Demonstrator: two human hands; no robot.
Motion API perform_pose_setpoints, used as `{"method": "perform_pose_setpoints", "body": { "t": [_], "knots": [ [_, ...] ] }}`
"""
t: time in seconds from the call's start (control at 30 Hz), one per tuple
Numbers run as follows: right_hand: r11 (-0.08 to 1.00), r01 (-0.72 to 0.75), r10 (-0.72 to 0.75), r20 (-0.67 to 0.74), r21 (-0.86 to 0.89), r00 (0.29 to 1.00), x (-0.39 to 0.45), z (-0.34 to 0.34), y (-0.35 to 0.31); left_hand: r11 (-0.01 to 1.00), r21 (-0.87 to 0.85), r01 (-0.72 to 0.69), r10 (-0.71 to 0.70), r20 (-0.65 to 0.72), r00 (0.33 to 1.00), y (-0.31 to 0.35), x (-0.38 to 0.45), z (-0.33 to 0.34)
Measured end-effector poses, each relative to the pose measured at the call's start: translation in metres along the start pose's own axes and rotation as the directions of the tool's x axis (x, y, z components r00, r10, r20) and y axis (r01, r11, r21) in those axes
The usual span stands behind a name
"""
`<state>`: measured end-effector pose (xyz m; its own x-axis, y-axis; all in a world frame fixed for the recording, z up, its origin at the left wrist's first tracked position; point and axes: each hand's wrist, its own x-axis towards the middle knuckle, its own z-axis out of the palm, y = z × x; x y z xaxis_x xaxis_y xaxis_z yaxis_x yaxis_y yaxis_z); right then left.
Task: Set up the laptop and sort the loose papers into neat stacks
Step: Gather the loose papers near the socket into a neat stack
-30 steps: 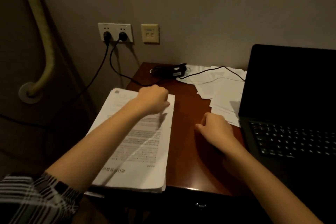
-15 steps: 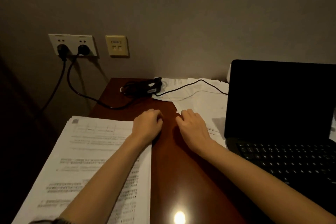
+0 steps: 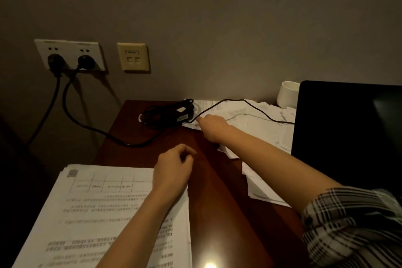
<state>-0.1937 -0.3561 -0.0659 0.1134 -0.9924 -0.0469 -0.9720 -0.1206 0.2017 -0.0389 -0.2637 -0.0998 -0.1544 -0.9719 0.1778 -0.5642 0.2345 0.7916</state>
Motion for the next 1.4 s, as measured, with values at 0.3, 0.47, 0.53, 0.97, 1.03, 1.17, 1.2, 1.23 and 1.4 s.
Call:
{"method": "perform_pose_setpoints", "body": {
  "t": [0.3,0.47,0.53,0.97,1.03,1.17,1.2,1.23,1.4],
  "knots": [
    [0.992,-0.09,0.081,0.098,0.086,0.992,0.007,-0.001,0.011,0.999,-0.051,0.001,0.0,0.012,1.0,0.0,0.0,0.001],
    [0.98,-0.195,0.195,0.012,0.024,0.981,0.003,0.01,-0.001,0.994,-0.112,0.006,-0.01,-0.03,1.0,0.001,0.0,-0.001],
    [0.982,-0.152,0.152,-0.01,-0.114,0.988,0.001,0.01,-0.005,0.988,-0.156,0.012,-0.022,-0.066,0.998,-0.001,0.001,-0.001],
    [0.936,-0.055,-0.026,-0.225,-0.348,0.974,-0.047,-0.082,0.001,0.876,-0.478,0.07,-0.179,-0.187,0.966,-0.004,0.003,-0.004],
    [0.943,-0.055,-0.037,-0.265,-0.329,0.964,-0.065,-0.103,0.0,0.809,-0.585,0.061,-0.206,-0.185,0.961,-0.001,0.001,-0.007],
    [0.978,-0.102,0.033,-0.353,-0.181,0.935,-0.104,-0.143,-0.001,0.702,-0.712,0.021,-0.176,-0.145,0.974,0.005,0.002,-0.013],
    [0.985,-0.121,0.067,-0.386,-0.119,0.92,-0.112,-0.148,-0.001,0.672,-0.741,0.013,-0.142,-0.112,0.983,0.009,0.001,-0.015],
    [0.989,-0.137,0.099,-0.419,-0.059,0.902,-0.122,-0.152,-0.003,0.637,-0.77,0.009,-0.098,-0.07,0.993,0.013,-0.001,-0.016],
    [0.985,0.003,0.092,-0.55,0.17,0.83,-0.157,-0.127,-0.039,0.471,-0.881,-0.048,0.245,0.078,0.966,0.03,-0.014,-0.02]
  ]
}}
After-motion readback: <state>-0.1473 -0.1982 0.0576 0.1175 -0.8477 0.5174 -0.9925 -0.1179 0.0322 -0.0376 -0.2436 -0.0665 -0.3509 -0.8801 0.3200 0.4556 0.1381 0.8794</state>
